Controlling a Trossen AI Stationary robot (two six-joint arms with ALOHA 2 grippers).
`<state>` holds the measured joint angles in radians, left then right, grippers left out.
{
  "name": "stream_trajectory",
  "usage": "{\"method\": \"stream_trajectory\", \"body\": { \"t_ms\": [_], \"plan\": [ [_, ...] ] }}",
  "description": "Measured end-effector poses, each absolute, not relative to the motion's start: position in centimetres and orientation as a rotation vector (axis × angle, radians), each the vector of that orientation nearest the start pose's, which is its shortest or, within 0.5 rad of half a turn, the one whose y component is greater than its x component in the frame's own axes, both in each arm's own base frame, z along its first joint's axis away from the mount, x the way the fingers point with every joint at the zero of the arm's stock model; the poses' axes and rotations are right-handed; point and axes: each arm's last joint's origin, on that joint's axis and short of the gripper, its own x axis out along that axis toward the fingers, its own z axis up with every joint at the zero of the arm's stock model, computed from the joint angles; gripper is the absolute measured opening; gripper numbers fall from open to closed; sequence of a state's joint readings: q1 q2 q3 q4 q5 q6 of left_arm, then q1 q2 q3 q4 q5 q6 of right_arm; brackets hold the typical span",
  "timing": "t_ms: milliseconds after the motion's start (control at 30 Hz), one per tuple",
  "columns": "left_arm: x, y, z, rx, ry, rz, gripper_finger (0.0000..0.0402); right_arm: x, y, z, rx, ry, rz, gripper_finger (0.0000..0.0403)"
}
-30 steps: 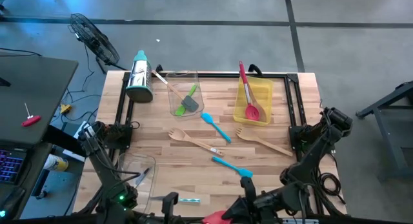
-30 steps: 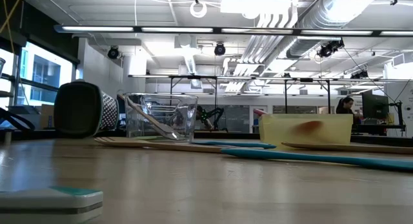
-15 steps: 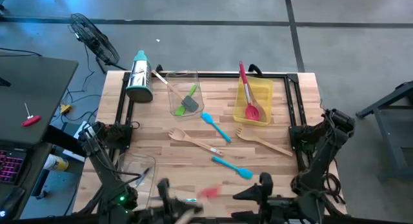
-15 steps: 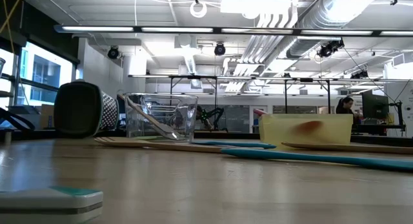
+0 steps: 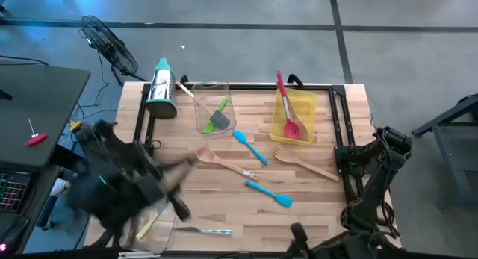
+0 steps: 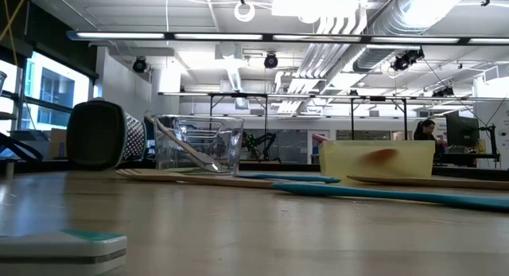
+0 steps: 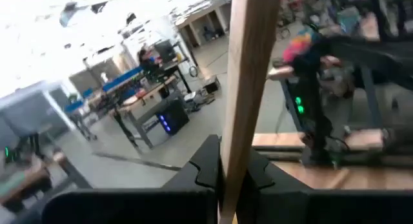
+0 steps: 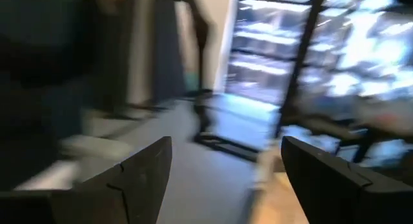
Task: Pick & Place Kitchen Items
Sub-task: Put the orange spatula into the top transparent bin
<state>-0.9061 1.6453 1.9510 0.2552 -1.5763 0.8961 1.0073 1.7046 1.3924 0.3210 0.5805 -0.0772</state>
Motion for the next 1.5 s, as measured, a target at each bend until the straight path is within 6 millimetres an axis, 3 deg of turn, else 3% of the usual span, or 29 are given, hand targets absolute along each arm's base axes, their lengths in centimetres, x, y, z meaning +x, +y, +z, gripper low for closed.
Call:
{"method": "stream_trajectory", "body": {
  "t_ms": [100,267,467,600,800,1033,1333,1500],
  "plan": [
    [19.1,-19.8,55.7,0.256,0.09,0.659,0.0009,22.6,33.1,34.5,0.018,0.015,0.518,0.0282],
    [16.3,-16.0,57.5,0.224,0.016,0.589,0.0009,23.2,34.3,32.8,0.033,0.046,0.574,0.0282],
    [15.9,-10.8,57.4,0.185,-0.09,0.357,0.0009,24.5,35.4,30.5,0.045,0.036,0.563,0.0282],
    [16.7,-6.5,56.1,0.122,-0.009,0.345,0.0009,25.4,35.4,29.8,0.103,0.039,0.543,0.0282],
    [19.7,-1.4,54.0,0.081,0.156,0.272,0.0009,26.3,34.9,29.9,0.179,0.022,0.512,0.0282],
    [22.7,3.1,52.7,0.099,0.076,0.143,0.001,26.6,34.7,29.9,0.233,0.026,0.501,0.0282],
    [25.2,9.6,45.6,0.012,0.179,0.115,0.001,26.6,34.8,29.4,0.241,0.075,0.499,0.0282],
    [25.4,12.7,42.3,-0.057,0.112,0.056,0.0011,26.9,34.5,29.4,0.278,0.082,0.48,0.0282]
  ]
}}
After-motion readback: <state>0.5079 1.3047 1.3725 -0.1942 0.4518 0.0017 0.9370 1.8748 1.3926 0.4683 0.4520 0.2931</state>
